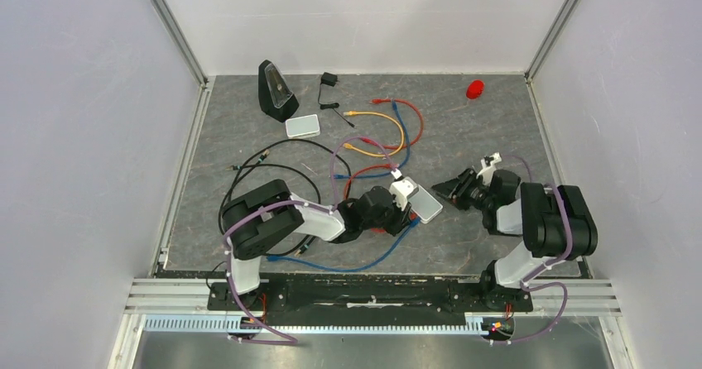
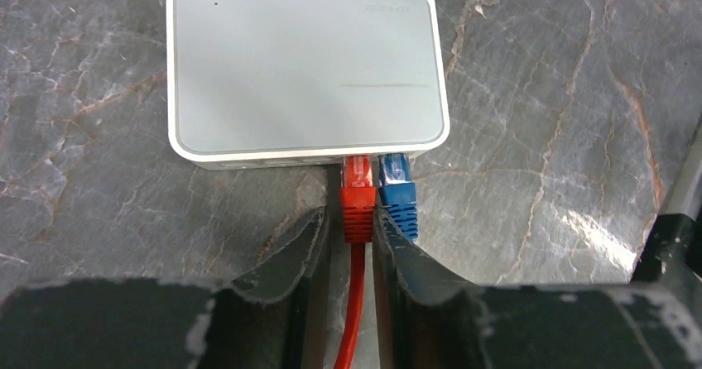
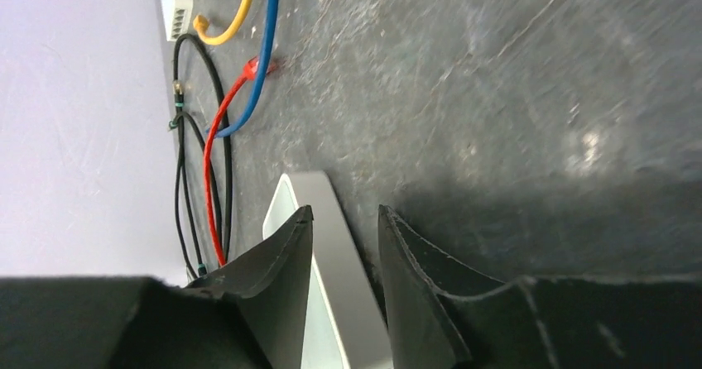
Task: Insert the plug into the switch port
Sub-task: Insert the connector into the switch port.
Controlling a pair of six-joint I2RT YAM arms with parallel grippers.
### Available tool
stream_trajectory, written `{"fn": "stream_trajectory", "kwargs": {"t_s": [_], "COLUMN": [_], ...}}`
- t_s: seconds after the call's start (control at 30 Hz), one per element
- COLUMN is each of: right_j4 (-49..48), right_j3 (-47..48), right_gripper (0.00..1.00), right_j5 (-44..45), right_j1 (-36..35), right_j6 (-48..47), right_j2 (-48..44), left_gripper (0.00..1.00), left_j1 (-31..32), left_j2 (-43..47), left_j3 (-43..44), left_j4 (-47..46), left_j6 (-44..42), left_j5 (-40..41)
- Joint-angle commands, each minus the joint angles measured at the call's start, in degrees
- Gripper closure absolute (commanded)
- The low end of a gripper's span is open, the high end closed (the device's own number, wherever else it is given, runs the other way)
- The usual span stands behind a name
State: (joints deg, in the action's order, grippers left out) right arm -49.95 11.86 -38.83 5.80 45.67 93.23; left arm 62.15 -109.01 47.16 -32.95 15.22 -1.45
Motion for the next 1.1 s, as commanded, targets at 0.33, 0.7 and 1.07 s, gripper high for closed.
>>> {"fn": "stream_trajectory", "kwargs": {"t_s": [0.33, 0.7, 1.07], "right_j4": [34.89, 46.0, 39.78], "right_j3": [9.57, 12.88, 0.27], "right_gripper": [0.61, 0.61, 0.59], "right_j5": [3.81, 8.55, 4.25], "right_j1": [3.38, 3.27, -5.49], "right_j6": [-20.59, -28.33, -18.0], "right_j2": [-5.49, -15.28, -30.98], "left_gripper": [0.48, 0.54, 0.52], "left_j1": [0.07, -1.14, -4.97], "left_j2": [7.14, 6.09, 5.55], "left_j3": [6.83, 15.48, 17.44], "left_j4": [31.21, 48.09, 45.66], "left_j6": [-11.08, -12.58, -11.26], "left_j5": [1.04, -7.44, -10.24]}}
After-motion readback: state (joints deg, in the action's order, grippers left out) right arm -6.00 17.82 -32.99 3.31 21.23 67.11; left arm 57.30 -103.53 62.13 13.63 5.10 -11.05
